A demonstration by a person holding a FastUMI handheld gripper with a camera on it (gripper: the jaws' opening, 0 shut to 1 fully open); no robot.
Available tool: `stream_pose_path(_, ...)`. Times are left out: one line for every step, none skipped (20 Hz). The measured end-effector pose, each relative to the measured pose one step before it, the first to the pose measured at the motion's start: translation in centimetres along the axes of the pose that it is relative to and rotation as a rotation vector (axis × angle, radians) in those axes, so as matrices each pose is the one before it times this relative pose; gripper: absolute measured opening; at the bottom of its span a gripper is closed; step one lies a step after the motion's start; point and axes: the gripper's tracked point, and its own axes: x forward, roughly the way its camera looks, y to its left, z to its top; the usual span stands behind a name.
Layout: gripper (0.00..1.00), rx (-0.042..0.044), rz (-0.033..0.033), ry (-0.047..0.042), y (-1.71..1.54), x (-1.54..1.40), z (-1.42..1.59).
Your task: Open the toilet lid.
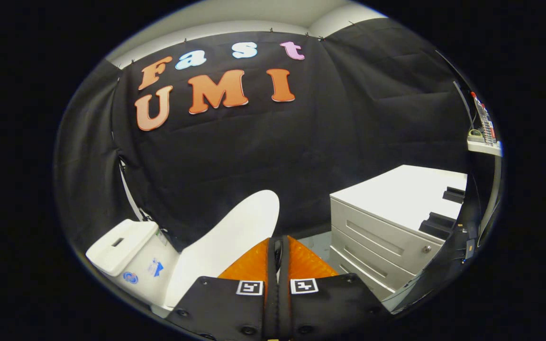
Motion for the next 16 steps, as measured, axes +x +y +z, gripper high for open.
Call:
stream_pose_path(0.08,-0.00834,0.01548,-0.00786,1.567,-0.212,0.952)
stream_pose_path(0.07,-0.02142,0.01157,-0.00909,1.346,-0.137,0.66)
stream_pose_path(0.07,-0.03398,0.0112,-0.00516,1.195,-0.225,0.491)
stream_pose_path(0.07,-0.04426,-0.00002,-0.01239,1.143,-0.025,0.721)
stream_pose_path(0.07,-0.04058,0.00105,-0.00123,0.951,-0.089,0.373)
stream_pose_path(0.08,-0.02038,-0.00547,-0.00141,0.548,0.02,0.404)
stream_pose_path(0.08,-0.00435,-0.00447,-0.00031,0.633,-0.005,0.372)
stream_pose_path(0.07,0.00662,0.00647,0.0,0.656,-0.106,0.53)
stream_pose_path(0.08,0.01115,0.00838,-0.00407,0.699,-0.233,0.544)
stream_pose_path(0.07,0.01025,0.01325,-0.0053,1.011,-0.202,0.624)
stream_pose_path(0.08,-0.00193,0.00838,0.00061,0.871,-0.054,0.503)
stream_pose_path(0.07,-0.00957,0.01041,-0.00202,1.033,-0.23,0.347)
stream_pose_path(0.07,-0.01491,0.00777,0.00068,0.953,-0.065,0.291)
stream_pose_path(0.07,-0.01532,0.01203,-0.00403,0.937,-0.229,0.517)
stream_pose_path(0.08,-0.00987,0.01378,-0.00681,1.135,-0.141,0.625)
stream_pose_path(0.07,-0.01199,0.01333,-0.00808,1.165,-0.048,0.505)
